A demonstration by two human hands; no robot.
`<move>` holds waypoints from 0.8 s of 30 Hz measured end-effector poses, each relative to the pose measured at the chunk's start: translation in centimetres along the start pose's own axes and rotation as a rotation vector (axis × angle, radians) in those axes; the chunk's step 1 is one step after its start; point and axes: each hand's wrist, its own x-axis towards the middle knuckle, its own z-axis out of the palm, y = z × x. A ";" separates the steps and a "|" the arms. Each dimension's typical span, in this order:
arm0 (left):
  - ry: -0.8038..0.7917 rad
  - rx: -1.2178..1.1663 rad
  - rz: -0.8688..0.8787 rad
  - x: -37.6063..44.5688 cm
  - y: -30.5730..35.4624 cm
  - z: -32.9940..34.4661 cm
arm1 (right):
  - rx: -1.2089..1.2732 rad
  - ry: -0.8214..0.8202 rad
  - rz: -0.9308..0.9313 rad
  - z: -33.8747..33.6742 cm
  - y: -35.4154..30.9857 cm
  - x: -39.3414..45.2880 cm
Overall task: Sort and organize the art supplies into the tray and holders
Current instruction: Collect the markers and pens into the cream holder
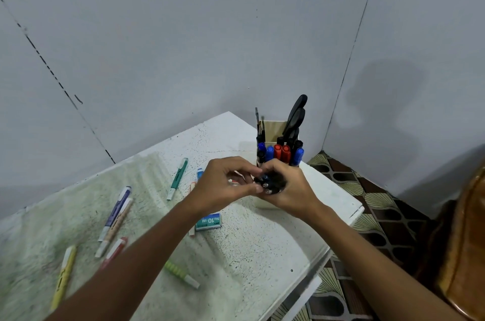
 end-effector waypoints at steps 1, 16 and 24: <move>-0.005 -0.009 0.001 -0.1 -0.1 0.0 | -0.005 0.002 -0.003 -0.1 0.0 -0.1; -0.022 0.024 -0.089 -0.4 -1.4 1.4 | -0.183 0.052 0.009 -2.2 0.5 -2.8; -0.011 0.076 0.007 0.4 -1.4 2.2 | -0.392 0.197 -0.041 -2.5 1.5 -3.6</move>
